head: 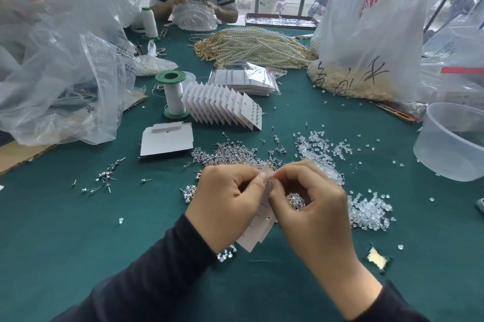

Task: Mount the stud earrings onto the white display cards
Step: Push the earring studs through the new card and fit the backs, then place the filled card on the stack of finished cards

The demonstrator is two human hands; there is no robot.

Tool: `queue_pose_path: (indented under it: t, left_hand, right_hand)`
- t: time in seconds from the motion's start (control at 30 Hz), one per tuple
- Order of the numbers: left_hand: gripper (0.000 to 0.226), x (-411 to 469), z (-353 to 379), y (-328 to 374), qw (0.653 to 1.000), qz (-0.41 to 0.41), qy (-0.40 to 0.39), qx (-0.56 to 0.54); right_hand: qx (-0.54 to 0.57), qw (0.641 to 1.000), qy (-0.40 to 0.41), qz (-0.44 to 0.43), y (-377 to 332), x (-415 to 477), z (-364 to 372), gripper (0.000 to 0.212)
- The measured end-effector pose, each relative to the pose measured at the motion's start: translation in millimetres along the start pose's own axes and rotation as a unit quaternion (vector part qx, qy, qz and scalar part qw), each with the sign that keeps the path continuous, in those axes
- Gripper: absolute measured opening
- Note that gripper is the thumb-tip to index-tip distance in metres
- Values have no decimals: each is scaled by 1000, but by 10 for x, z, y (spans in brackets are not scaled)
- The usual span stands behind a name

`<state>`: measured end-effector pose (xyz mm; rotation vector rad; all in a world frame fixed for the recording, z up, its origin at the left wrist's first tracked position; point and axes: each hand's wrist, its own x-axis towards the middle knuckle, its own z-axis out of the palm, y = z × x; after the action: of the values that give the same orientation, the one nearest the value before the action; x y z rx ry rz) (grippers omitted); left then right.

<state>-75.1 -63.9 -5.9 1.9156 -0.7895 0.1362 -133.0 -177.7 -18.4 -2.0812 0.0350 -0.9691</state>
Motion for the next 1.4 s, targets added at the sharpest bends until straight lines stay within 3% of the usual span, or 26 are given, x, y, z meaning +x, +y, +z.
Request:
queue_pose_path:
  t: [0.3, 0.37, 0.43, 0.47, 0.53, 0.57, 0.63, 0.77, 0.9, 0.97, 1.0, 1.07, 1.1, 1.13, 1.23, 1.4]
  left_hand:
    - [38, 16, -15, -32, 1000, -10, -20, -18]
    - [47, 21, -15, 9, 995, -26, -57, -83]
    - [53, 45, -33, 53, 967, -90, -107, -212]
    - [49, 58, -42, 54, 951, -124, -111, -260]
    - [31, 88, -54, 12, 949, -153, -66, -267]
    - [21, 107, -66, -12, 955, -158, -41, -247]
    - [15, 122, -87, -55, 952, -184, -53, -237]
    - [36, 84, -59, -44, 901, -245, -200, -296]
    - [22, 69, -9, -37, 890, -255, -208, -316]
    - [13, 92, -2, -31, 888, -273, -175, -326]
    - [10, 113, -15, -26, 889, -285, -151, -325]
    - [14, 195, -74, -33, 900, -300, -96, -301]
    - [16, 257, -118, -36, 910, -296, -73, -282]
    - [17, 336, -156, -40, 921, -286, -56, -258]
    - [13, 702, -155, -73, 959, -237, -12, -154]
    - [15, 1458, 205, -314, 969, -244, 45, -2]
  right_hand:
    - [-29, 999, -8, -20, 23, -10, 21, 6]
    - [-6, 1000, -10, 7, 51, 11, -30, 7]
    - [85, 993, -10, 79, 75, 46, -115, 11]
    - [173, 976, -9, 135, 73, 72, -165, 13]
    - [372, 891, -3, 259, 98, 119, -251, 8]
    - [436, 846, -1, 306, 123, 134, -285, 9]
    - [487, 795, -9, 363, 159, 155, -326, 8]
    - [525, 753, -17, 396, 202, 162, -323, 12]
    - [546, 735, -11, 402, 266, 158, -316, 22]
    - [533, 759, -24, 372, 295, 153, -314, 17]
    - [490, 798, -32, 348, 315, 153, -321, 11]
    - [288, 921, -40, 261, 389, 173, -378, 19]
    - [168, 967, -37, 186, 453, 190, -427, 20]
    - [64, 992, -33, 99, 512, 214, -480, 17]
    - [-131, 984, -56, -107, 664, 243, -549, 15]
    - [-175, 968, -129, -126, 753, 225, -552, 9]
